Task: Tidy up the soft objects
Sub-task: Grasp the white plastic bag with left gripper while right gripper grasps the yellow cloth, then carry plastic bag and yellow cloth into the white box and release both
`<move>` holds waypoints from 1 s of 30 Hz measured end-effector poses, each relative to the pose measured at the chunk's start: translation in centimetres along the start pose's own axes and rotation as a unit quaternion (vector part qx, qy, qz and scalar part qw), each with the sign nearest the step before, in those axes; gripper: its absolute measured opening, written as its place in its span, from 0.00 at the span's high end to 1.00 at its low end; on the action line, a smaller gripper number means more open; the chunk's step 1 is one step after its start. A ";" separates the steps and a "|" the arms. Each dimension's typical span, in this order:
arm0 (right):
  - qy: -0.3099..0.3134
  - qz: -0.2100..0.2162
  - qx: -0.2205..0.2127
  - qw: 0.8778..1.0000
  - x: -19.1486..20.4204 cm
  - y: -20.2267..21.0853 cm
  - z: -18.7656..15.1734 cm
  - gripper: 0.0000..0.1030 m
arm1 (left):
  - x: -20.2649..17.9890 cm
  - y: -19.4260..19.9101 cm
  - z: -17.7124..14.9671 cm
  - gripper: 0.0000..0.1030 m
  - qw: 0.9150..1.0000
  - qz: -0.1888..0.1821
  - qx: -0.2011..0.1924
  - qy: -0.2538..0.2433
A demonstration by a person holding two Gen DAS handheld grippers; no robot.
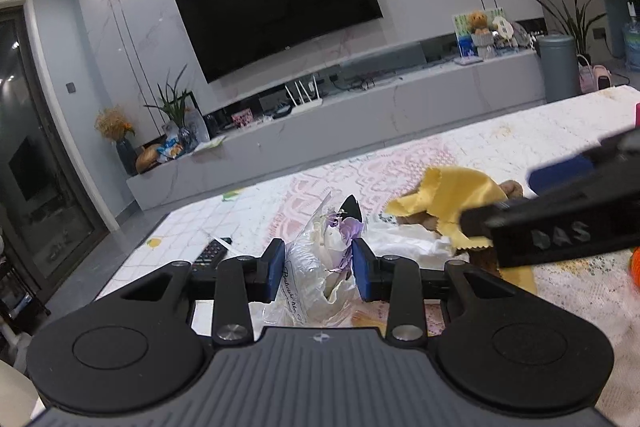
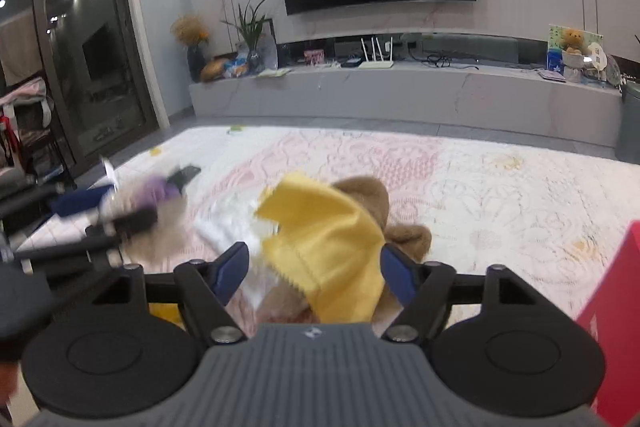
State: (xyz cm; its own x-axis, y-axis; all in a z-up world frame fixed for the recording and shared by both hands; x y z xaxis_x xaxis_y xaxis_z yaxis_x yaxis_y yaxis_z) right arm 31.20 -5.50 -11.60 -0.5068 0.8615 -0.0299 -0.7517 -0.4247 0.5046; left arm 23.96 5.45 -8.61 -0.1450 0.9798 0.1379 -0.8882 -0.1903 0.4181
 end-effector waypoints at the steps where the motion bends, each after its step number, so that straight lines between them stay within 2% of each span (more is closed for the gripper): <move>1: 0.007 -0.001 -0.003 1.000 0.0 -0.3 0.4 0.30 | -0.2 -0.2 0.0 0.61 1.000 -0.001 0.003 0.001; 5: 0.017 -0.003 -0.015 1.000 -0.3 -1.8 1.2 0.18 | -0.4 -0.8 -0.1 0.61 1.000 -0.002 0.013 0.003; 7: 0.008 -0.004 -0.014 1.000 -0.8 -2.8 1.1 0.19 | -0.3 -1.0 -0.2 0.61 1.000 -0.001 0.017 0.005; 9: -0.007 0.000 -0.007 1.000 -1.4 -3.9 0.9 0.26 | -0.3 -1.1 -0.3 0.61 1.000 -0.002 0.020 0.004; 10: -0.016 0.008 -0.002 1.000 -1.8 -4.4 0.6 0.40 | -0.4 -1.2 -0.4 0.61 1.000 -0.002 0.021 0.002; 11: -0.022 0.015 0.005 1.000 -1.9 -4.8 0.4 0.62 | -0.4 -1.3 -0.5 0.61 1.000 -0.002 0.022 0.000; 14: -0.019 0.021 0.011 1.000 -1.9 -5.0 -0.2 0.91 | -0.5 -1.4 -0.6 0.61 1.000 -0.004 0.024 -0.002; 16: -0.016 0.019 0.009 1.000 -1.8 -4.6 -0.5 1.00 | -0.4 -1.4 -0.5 0.61 1.000 -0.005 0.025 -0.003; 20: -0.015 0.019 0.004 1.000 -1.3 -3.1 -0.6 1.00 | 0.1 -0.6 -0.5 0.61 1.000 -0.009 0.021 0.009; 26: -0.007 0.008 -0.010 1.000 0.1 0.3 0.2 1.00 | 1.4 1.7 0.1 0.61 0.998 -0.028 0.015 0.056; 30: 0.002 0.005 -0.013 1.000 1.5 2.5 0.4 1.00 | 1.7 4.4 0.9 0.61 0.996 -0.043 -0.013 0.074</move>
State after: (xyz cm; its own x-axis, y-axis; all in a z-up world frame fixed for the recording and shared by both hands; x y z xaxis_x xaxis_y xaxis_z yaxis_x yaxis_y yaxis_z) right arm 28.76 -5.20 -10.06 -0.5149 0.8568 -0.0281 -0.7581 -0.4398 0.4816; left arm 20.24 6.20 -5.72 -0.1276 0.9913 -0.0317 -0.9111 -0.1045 0.3988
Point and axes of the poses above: each gripper's, at about its wrist camera, not at the fingertips, and y roughly against the way its jaws point, x to its left, z to its top, the point moved 4 cm from there along -y, roughly the way its jaws point, and after that the axes turned 14 degrees about y, right-handed, at the moved point
